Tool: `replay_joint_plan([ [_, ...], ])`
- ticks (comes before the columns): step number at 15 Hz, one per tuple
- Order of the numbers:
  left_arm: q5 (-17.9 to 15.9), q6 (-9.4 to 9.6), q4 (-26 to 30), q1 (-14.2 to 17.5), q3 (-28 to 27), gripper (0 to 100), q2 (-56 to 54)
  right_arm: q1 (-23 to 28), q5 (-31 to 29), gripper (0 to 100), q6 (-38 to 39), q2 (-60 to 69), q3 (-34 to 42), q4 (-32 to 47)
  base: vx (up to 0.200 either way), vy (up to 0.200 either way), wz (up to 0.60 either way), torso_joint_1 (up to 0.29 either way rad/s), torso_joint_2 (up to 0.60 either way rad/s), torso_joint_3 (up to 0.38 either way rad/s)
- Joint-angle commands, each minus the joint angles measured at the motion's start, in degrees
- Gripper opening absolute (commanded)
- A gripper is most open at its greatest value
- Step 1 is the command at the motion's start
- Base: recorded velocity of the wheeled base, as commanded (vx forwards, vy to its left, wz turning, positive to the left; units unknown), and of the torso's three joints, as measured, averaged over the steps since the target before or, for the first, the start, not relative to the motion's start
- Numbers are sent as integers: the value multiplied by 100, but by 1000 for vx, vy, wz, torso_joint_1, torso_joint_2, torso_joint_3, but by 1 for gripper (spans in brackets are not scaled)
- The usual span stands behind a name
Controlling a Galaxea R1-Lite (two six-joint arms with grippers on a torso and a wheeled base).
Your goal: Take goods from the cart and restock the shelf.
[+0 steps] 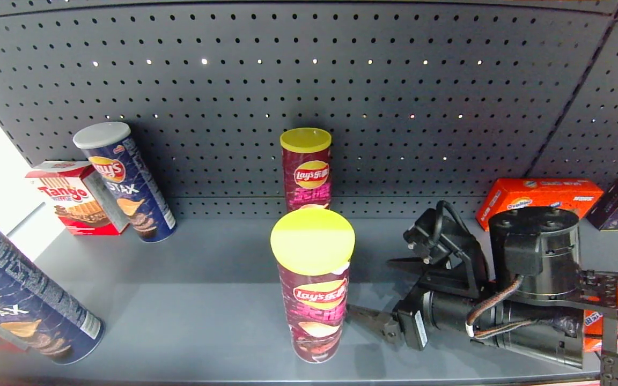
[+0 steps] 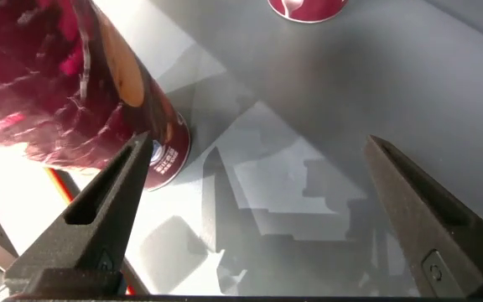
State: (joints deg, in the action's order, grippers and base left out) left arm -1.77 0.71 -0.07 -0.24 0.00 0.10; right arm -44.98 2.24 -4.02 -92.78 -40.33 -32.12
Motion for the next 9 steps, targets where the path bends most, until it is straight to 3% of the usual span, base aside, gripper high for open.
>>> replay_joint_plan([
  [1, 1, 0, -1, -2, 0, 100, 8, -10, 4, 100, -2, 41, -2, -5, 0, 0, 0, 0, 0, 0],
  [9, 1, 0, -1, -2, 0, 100, 8, -98, 22, 100, -2, -47, -37, 4, 0, 0, 0, 0, 0, 0],
])
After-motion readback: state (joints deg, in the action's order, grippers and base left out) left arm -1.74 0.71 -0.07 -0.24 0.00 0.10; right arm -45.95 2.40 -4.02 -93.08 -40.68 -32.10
